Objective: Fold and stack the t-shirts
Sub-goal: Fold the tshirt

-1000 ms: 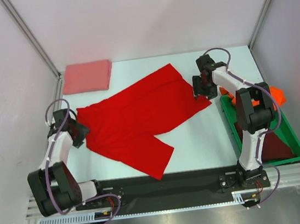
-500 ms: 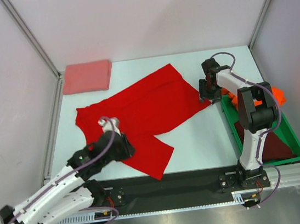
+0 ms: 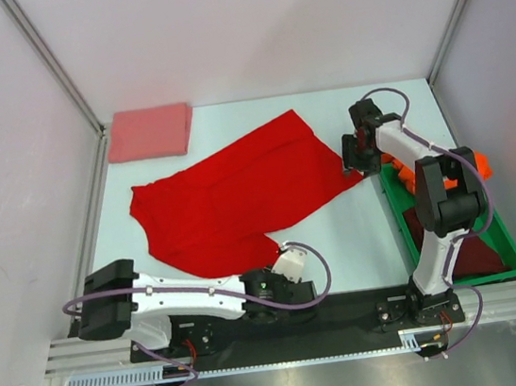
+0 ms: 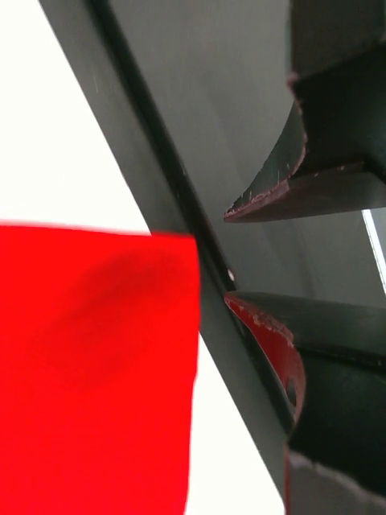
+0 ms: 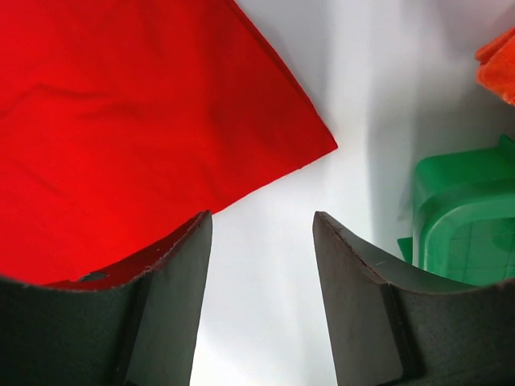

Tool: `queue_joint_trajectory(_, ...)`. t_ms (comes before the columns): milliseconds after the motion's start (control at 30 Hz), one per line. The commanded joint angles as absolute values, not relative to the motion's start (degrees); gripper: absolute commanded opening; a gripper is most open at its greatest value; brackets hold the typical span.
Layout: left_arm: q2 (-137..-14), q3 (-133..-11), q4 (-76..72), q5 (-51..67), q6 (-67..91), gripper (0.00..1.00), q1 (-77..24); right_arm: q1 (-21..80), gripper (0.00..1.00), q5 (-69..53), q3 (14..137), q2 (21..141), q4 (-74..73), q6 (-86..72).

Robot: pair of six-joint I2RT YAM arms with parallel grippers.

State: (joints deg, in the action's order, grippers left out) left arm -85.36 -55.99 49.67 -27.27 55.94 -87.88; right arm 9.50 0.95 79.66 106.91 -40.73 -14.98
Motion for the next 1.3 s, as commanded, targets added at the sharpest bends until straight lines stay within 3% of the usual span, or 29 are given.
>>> queue_joint_trajectory(0,-87.26,-59.24,49.23,-30.25,52.75,0.43,-88.59,9.32,0.59,0.53,79.45,103.45,-39.9,-15.21)
queue_joint_trajectory(867,-98.87,-57.39,41.05,-25.31,46.76,0.35,-85.43,9.49,0.58,0.53,77.34,103.53,-38.76,-14.94)
queue_joint_trajectory(1067,-99.4,-55.72,40.78,-25.14,47.2,0.27,-84.82,9.4,0.59,0.53,76.82,102.92,-38.58,-14.85)
queue_joint_trajectory(1267,-97.65,-55.55,44.03,-27.77,47.99,0.04,-84.81,8.88,0.59,0.7,76.55,103.53,-38.5,-15.73)
